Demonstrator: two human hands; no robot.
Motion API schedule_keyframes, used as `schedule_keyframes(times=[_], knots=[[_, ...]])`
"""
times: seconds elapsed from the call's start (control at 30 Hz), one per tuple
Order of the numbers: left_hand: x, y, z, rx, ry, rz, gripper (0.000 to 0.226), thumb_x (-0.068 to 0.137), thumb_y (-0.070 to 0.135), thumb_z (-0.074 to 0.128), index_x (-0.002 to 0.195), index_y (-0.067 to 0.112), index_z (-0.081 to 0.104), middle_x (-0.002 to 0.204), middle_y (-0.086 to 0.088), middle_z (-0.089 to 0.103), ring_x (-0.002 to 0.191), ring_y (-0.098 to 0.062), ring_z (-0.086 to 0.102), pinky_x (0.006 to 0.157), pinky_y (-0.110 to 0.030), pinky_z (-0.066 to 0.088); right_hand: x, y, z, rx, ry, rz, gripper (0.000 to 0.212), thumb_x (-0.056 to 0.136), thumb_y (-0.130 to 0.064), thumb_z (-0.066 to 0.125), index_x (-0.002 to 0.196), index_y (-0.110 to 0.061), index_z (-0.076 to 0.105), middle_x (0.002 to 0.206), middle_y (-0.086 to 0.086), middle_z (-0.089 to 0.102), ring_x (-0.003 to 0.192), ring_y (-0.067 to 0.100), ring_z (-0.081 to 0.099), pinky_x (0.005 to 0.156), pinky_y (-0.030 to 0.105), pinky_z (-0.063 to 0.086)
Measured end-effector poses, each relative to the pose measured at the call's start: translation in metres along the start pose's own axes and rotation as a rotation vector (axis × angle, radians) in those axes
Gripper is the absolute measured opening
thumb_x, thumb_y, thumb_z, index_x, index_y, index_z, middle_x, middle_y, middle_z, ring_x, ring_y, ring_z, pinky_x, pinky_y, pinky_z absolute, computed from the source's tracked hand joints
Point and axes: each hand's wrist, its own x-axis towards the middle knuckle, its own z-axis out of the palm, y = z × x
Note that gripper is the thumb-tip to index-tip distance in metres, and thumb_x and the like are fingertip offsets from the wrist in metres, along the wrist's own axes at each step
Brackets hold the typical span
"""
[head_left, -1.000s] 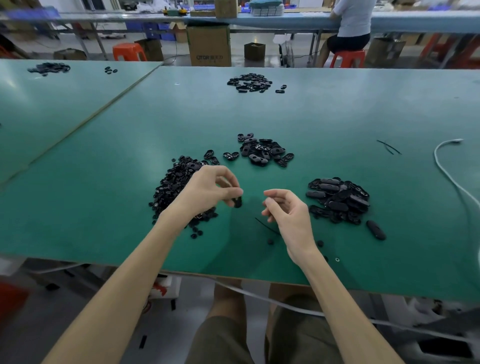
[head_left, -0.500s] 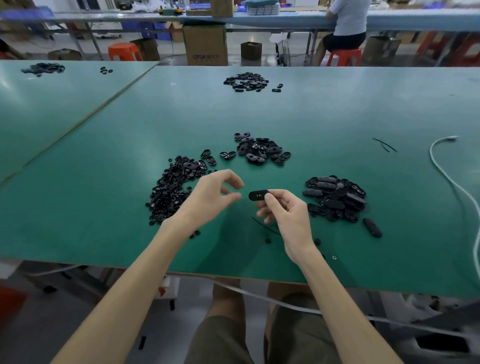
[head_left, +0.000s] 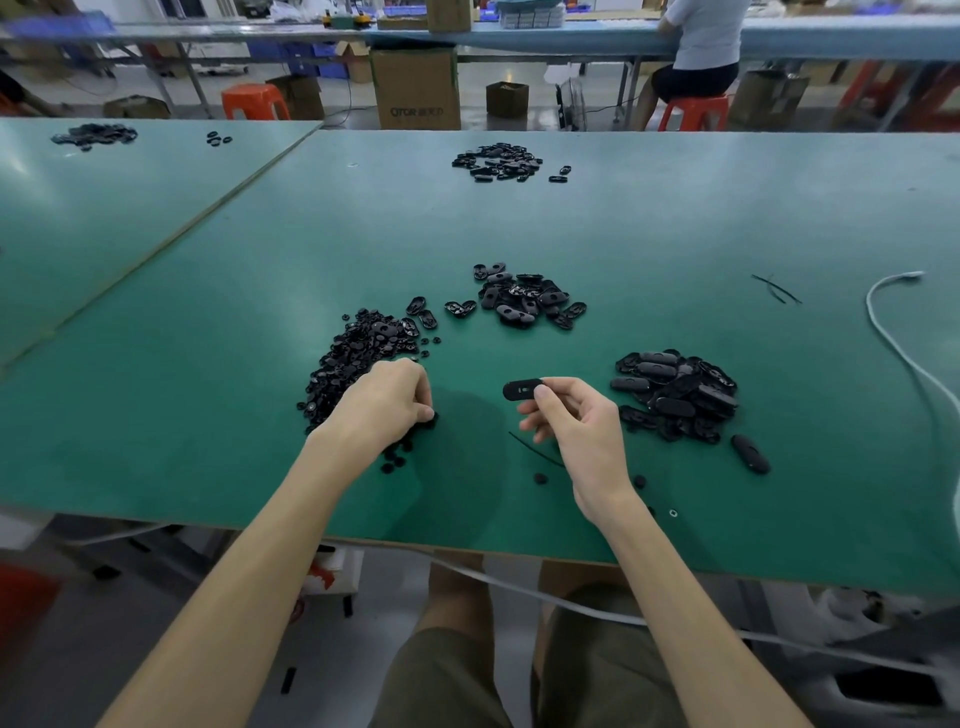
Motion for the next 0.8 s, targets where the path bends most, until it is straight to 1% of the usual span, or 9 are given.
schedule_keyframes(times=[0.1, 0.17, 0.2, 0.27, 0.33, 0.43, 0.57, 0.7, 0.8], knots=[[0.000, -0.002, 0.003, -0.035, 0.052, 0.010, 0.014, 0.095, 0.017, 0.073, 0.085, 0.017, 0.065, 0.092, 0.001, 0.065, 0.079, -0.013, 0.060, 0.074, -0.033, 0.048, 0.000, 0.000, 0.000, -0.009, 0.000, -0.001, 0.011, 0.104, -0.004, 0.060, 0.107, -0.001, 0.070, 0.082, 0.008, 0.077, 0.065, 0.014, 0.069, 0.058, 0.024, 0.053], [0.000, -0.002, 0.003, -0.119, 0.106, 0.017, 0.011, 0.096, 0.016, 0.072, 0.087, 0.016, 0.066, 0.091, 0.002, 0.066, 0.080, -0.010, 0.060, 0.073, -0.031, 0.047, 0.000, 0.000, -0.001, -0.011, 0.000, -0.001, 0.011, 0.104, -0.005, 0.060, 0.107, -0.001, 0.070, 0.082, 0.008, 0.077, 0.066, 0.014, 0.069, 0.058, 0.024, 0.053], [0.000, 0.000, 0.003, -0.206, 0.122, 0.014, 0.009, 0.097, 0.016, 0.071, 0.089, 0.017, 0.066, 0.089, 0.002, 0.067, 0.078, -0.009, 0.061, 0.070, -0.028, 0.046, 0.000, 0.000, -0.001, -0.011, 0.000, -0.001, 0.011, 0.104, -0.005, 0.060, 0.107, -0.001, 0.070, 0.082, 0.008, 0.077, 0.066, 0.015, 0.069, 0.058, 0.024, 0.053], [-0.002, 0.007, 0.004, -0.451, 0.114, 0.032, 0.009, 0.097, 0.015, 0.070, 0.090, 0.015, 0.066, 0.078, 0.000, 0.070, 0.067, -0.010, 0.063, 0.061, -0.021, 0.045, 0.000, 0.000, -0.001, -0.010, 0.001, -0.003, 0.010, 0.104, -0.005, 0.060, 0.106, -0.002, 0.070, 0.082, 0.008, 0.077, 0.066, 0.015, 0.069, 0.058, 0.024, 0.053], [-0.006, 0.021, 0.008, -0.714, 0.081, 0.106, 0.008, 0.097, 0.011, 0.070, 0.091, 0.010, 0.065, 0.072, -0.002, 0.072, 0.059, -0.008, 0.064, 0.055, -0.020, 0.047, 0.001, 0.000, -0.001, -0.011, 0.003, -0.007, 0.010, 0.104, -0.007, 0.061, 0.104, -0.003, 0.071, 0.081, 0.007, 0.077, 0.066, 0.015, 0.069, 0.057, 0.023, 0.053], [-0.009, 0.043, 0.023, -1.007, 0.092, 0.187, 0.004, 0.095, 0.003, 0.070, 0.097, 0.004, 0.066, 0.079, -0.006, 0.073, 0.067, -0.011, 0.069, 0.059, -0.022, 0.052, 0.000, 0.000, -0.001, -0.009, 0.011, -0.015, 0.010, 0.103, -0.009, 0.063, 0.103, -0.004, 0.071, 0.080, 0.006, 0.077, 0.065, 0.014, 0.070, 0.057, 0.022, 0.052], [-0.003, 0.057, 0.048, -1.161, 0.177, 0.163, 0.005, 0.094, 0.005, 0.072, 0.096, 0.009, 0.071, 0.084, -0.005, 0.074, 0.071, -0.012, 0.070, 0.063, -0.022, 0.051, 0.000, 0.001, -0.001, -0.005, 0.032, -0.023, 0.009, 0.103, -0.010, 0.063, 0.102, -0.006, 0.071, 0.080, 0.005, 0.077, 0.067, 0.015, 0.070, 0.058, 0.023, 0.052], [-0.005, 0.057, 0.070, -1.217, 0.301, 0.159, 0.004, 0.094, 0.011, 0.074, 0.096, 0.015, 0.075, 0.078, 0.002, 0.074, 0.071, -0.009, 0.067, 0.064, -0.019, 0.051, 0.002, 0.002, -0.001, -0.004, 0.055, -0.033, 0.009, 0.103, -0.010, 0.063, 0.101, -0.006, 0.071, 0.082, 0.007, 0.077, 0.068, 0.017, 0.071, 0.058, 0.023, 0.053], [-0.005, 0.054, 0.076, -1.257, 0.308, 0.162, 0.004, 0.093, 0.013, 0.075, 0.096, 0.015, 0.075, 0.080, 0.001, 0.075, 0.070, -0.010, 0.067, 0.065, -0.019, 0.051, 0.002, 0.003, -0.002, -0.009, 0.054, -0.040, 0.009, 0.103, -0.010, 0.064, 0.100, -0.007, 0.071, 0.082, 0.007, 0.077, 0.068, 0.017, 0.072, 0.058, 0.023, 0.053]])
